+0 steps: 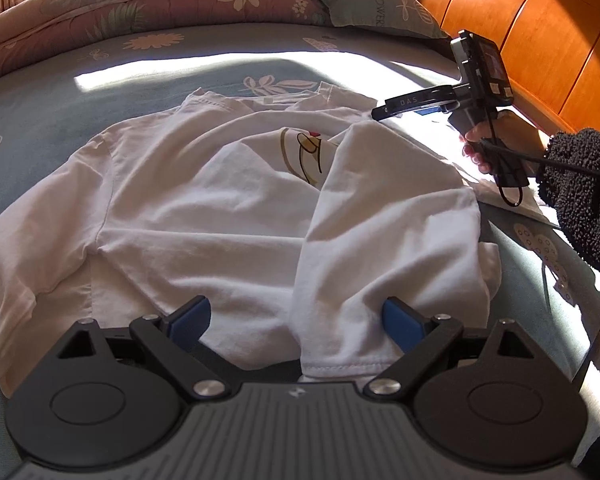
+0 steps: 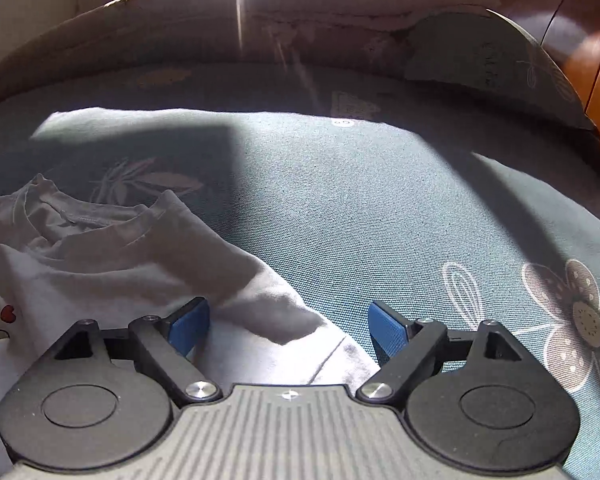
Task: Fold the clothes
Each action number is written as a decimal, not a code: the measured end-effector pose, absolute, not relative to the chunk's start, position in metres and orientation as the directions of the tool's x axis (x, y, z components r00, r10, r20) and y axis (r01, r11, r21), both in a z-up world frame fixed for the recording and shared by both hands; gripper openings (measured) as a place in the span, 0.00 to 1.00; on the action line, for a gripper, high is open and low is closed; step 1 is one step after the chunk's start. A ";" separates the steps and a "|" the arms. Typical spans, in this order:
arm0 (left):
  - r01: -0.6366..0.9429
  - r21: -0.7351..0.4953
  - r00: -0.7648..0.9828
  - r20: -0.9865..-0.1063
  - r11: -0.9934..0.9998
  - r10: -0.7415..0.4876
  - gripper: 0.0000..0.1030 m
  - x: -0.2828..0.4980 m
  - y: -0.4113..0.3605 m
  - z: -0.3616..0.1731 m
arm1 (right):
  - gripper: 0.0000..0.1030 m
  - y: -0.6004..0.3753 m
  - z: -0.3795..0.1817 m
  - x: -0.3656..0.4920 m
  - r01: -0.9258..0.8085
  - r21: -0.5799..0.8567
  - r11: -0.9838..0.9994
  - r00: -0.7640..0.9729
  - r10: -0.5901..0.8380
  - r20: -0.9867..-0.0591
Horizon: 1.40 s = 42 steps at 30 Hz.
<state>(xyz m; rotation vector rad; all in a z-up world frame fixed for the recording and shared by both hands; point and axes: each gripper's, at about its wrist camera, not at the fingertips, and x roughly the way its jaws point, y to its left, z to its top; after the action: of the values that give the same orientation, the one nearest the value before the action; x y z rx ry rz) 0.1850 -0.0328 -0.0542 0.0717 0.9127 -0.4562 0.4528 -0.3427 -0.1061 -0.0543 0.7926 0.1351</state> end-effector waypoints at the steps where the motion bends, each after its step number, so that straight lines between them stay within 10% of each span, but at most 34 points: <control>1: 0.411 -0.130 0.526 -0.774 0.902 -0.352 0.90 0.184 -0.032 -0.053 | 0.88 -0.347 -0.102 0.448 -0.135 0.040 0.990 0.684 0.123 -0.719; 18: 0.428 -0.135 0.539 -0.755 0.894 -0.373 0.90 0.158 -0.040 -0.038 | 1.00 -0.534 -0.065 0.106 0.238 0.588 0.773 0.854 0.122 -0.506; 42: 0.402 -0.119 0.536 -0.773 0.908 -0.338 0.90 0.146 -0.051 -0.031 | 1.00 -0.625 -0.122 0.134 0.398 0.705 0.587 0.907 -0.138 -0.398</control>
<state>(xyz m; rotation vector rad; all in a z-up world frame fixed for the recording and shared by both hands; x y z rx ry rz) 0.1464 -0.0512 -0.0311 0.0767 0.9029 -0.4412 0.1343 -0.6251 -0.1221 0.8925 0.3176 -0.3186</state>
